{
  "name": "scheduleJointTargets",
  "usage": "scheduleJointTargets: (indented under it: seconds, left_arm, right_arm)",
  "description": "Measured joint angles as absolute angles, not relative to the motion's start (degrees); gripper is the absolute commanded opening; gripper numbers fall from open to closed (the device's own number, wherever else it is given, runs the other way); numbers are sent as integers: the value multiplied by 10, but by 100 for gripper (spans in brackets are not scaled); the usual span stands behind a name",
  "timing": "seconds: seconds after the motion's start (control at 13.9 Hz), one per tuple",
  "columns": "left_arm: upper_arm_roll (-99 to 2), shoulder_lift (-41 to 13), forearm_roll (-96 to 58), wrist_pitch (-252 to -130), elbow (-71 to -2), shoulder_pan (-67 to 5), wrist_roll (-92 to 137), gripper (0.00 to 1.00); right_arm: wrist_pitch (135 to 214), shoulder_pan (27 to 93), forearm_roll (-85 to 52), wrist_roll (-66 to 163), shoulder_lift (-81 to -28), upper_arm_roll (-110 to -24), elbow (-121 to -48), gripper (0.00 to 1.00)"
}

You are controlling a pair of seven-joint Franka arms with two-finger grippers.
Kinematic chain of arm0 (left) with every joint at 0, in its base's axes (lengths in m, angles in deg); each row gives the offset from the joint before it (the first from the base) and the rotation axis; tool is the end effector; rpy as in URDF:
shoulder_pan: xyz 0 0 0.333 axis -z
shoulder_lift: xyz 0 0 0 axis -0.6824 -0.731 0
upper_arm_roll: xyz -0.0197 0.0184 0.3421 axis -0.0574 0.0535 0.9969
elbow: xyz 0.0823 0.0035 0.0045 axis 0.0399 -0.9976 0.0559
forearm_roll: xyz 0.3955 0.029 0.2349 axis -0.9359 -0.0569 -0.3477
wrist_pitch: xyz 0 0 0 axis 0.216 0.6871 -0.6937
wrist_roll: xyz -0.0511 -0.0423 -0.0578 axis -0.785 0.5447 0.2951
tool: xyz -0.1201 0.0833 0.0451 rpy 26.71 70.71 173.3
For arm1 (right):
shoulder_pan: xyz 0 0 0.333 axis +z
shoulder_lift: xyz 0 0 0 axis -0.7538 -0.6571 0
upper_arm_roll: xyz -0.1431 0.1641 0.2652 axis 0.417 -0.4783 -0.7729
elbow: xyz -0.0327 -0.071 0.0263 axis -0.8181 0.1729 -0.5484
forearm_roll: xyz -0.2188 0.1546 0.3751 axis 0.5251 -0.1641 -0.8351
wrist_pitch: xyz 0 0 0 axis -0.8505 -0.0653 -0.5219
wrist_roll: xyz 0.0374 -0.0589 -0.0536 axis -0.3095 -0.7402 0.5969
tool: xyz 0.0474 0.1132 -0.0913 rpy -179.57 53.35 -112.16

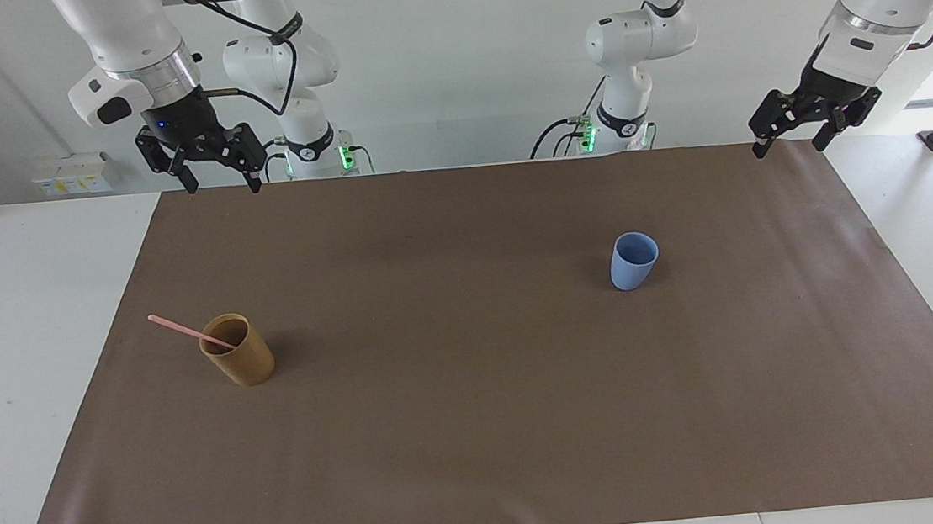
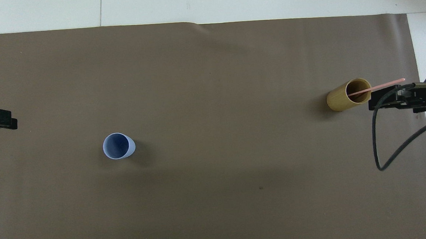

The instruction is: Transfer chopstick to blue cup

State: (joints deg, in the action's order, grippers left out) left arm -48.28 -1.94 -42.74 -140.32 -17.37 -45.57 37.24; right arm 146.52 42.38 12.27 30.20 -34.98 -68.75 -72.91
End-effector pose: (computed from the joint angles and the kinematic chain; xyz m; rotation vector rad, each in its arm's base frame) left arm 0.6038 -0.0085 0.6275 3.1167 -0.0007 -0.0093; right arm 0.5968 0.0327 0.6285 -3.1160 0.2077 -0.0284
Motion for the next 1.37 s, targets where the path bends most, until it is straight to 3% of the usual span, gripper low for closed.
scheduleJointTargets:
  seconds: [1.37]
  left_arm:
    - [-493, -19, -427, -1403, -174, -455, 372, 100]
  right_arm:
    - [1465, 416, 127, 307, -353, -689, -716, 100]
